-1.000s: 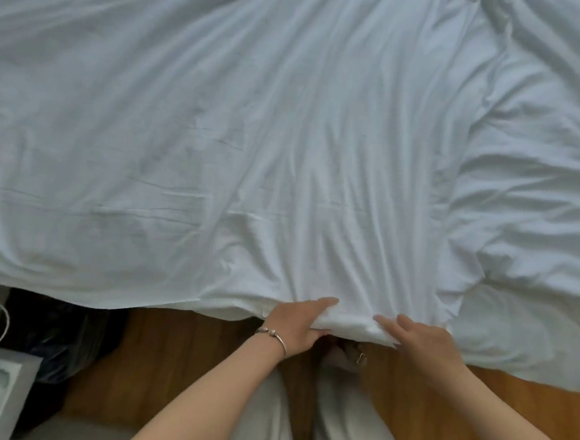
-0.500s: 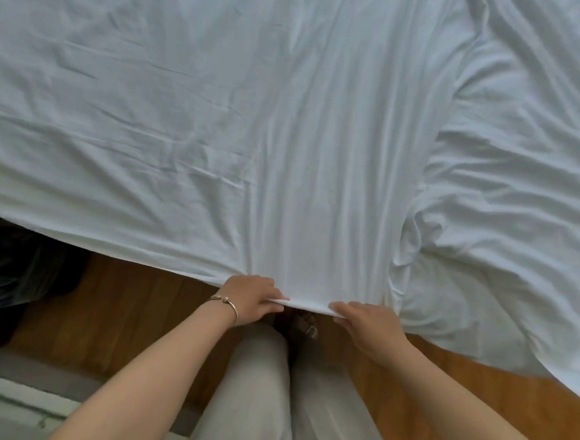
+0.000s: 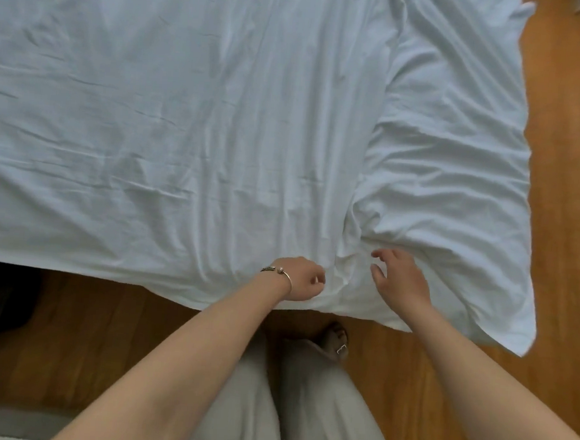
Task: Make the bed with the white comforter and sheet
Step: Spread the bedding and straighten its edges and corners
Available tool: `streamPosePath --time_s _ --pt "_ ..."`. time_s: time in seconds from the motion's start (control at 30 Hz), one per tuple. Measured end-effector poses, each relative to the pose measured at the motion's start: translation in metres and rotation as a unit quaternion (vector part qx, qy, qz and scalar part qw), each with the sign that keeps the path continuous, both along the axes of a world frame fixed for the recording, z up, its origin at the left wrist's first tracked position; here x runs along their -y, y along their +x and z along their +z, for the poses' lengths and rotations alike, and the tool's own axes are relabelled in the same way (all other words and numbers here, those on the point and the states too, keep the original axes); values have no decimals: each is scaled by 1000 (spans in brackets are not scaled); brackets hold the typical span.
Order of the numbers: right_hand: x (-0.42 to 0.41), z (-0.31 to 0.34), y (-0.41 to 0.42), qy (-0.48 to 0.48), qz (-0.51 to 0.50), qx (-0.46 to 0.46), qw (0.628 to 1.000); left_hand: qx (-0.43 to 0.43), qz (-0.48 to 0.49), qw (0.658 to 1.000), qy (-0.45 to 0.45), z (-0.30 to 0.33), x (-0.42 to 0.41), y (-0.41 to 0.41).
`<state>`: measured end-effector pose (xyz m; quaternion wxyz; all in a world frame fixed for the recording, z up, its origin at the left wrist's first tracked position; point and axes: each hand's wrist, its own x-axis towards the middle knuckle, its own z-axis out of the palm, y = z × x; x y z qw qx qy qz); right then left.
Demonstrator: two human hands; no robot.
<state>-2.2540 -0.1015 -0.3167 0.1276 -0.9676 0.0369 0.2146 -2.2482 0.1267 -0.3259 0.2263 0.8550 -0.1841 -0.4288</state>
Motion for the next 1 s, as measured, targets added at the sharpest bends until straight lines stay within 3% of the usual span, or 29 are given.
streamPosePath --time_s 0.13,0.3,0.47,0.63,0.73,0.87,0.93,1.0 --pt "60 -8 16 -63 2 11 998 129 -2 985 -119 7 84 11" --pt "128 -36 38 -147 136 26 979 331 83 939 -33 -22 160 27" --pt "172 -43 74 -62 179 53 980 232 61 959 149 -42 190 64" --pt "200 -29 92 -38 142 21 989 277 130 936 172 -36 216 86" --pt "225 -15 69 -35 170 5 985 205 211 952 82 -23 227 81" --pt "266 -3 9 -126 302 -154 932 67 66 995 14 -8 263 41" --pt "280 4 -6 -142 312 -200 918 51 -2 998 31 -5 283 17" --pt "290 11 -5 -116 294 -191 929 76 -18 995 58 -6 295 4"
